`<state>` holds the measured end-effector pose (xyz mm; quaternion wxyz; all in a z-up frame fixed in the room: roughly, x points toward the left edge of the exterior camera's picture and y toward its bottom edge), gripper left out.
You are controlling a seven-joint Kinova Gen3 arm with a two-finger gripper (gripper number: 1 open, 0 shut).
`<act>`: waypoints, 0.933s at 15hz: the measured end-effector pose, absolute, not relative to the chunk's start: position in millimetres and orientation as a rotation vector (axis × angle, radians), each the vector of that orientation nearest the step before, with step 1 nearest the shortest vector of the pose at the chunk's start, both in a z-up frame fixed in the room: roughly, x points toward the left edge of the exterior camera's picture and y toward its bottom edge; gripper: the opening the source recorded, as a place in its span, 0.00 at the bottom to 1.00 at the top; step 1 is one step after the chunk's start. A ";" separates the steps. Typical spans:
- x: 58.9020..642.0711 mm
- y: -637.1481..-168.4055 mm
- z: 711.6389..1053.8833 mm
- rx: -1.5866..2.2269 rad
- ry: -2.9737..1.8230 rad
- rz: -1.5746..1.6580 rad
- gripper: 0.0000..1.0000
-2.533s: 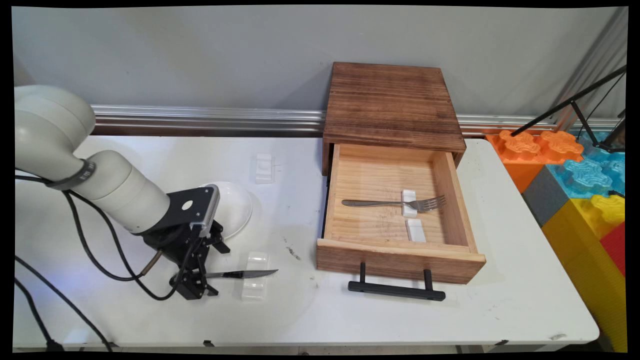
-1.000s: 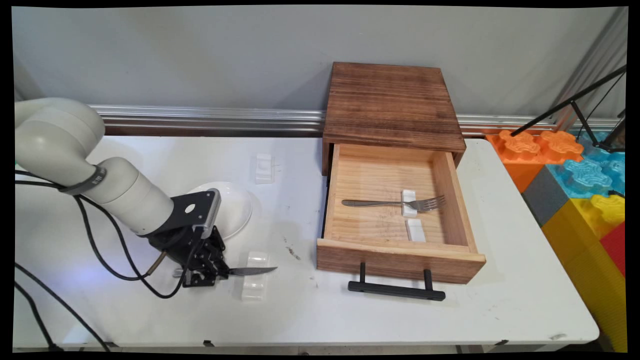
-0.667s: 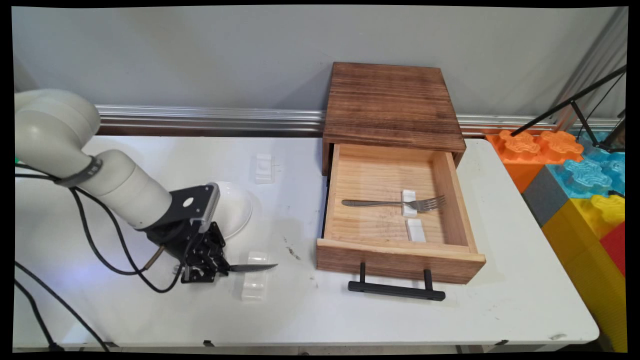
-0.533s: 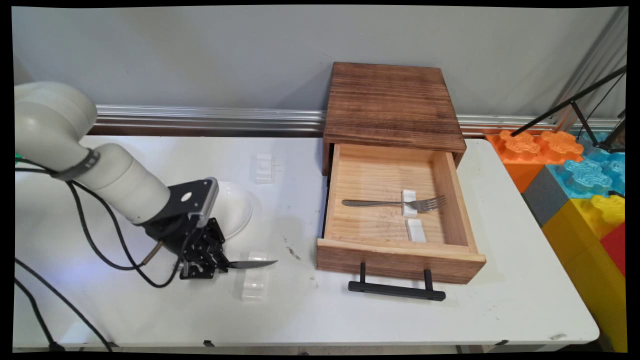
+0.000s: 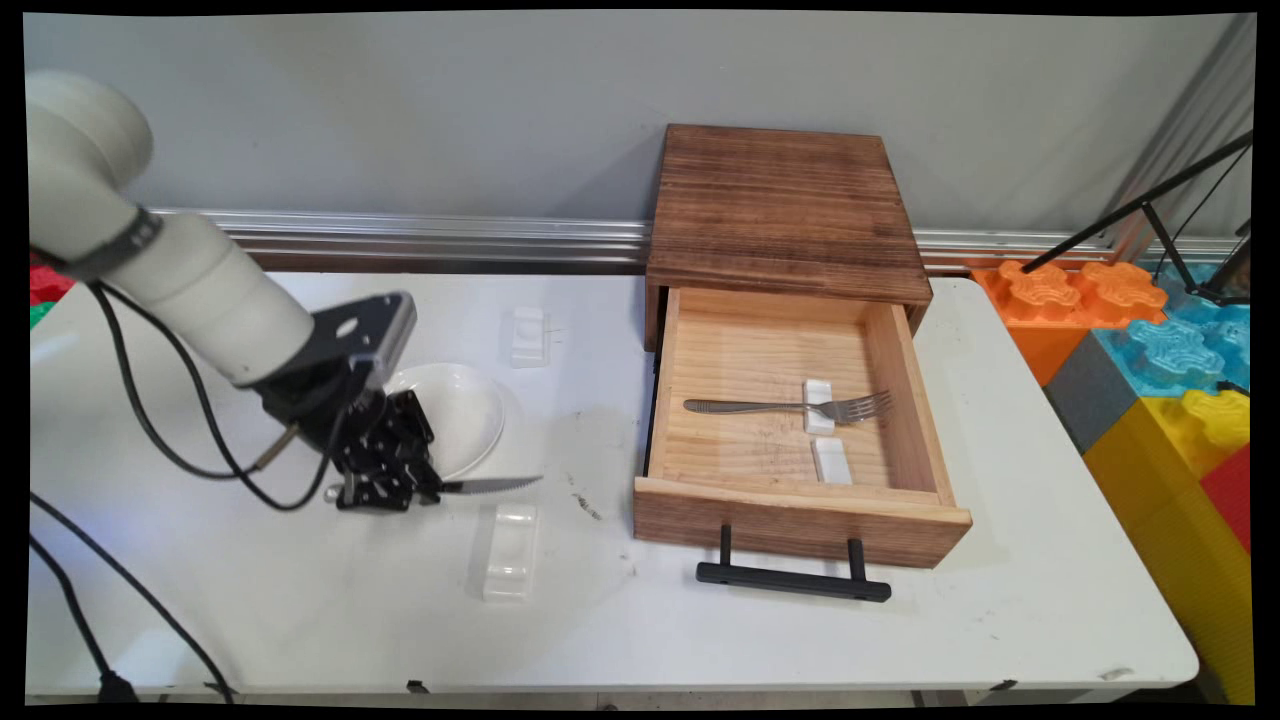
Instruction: Place the picked object into the drawer
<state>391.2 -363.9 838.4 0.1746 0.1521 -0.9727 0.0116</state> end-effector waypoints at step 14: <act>369.4 -420.0 921.7 0.552 -2.723 0.065 0.00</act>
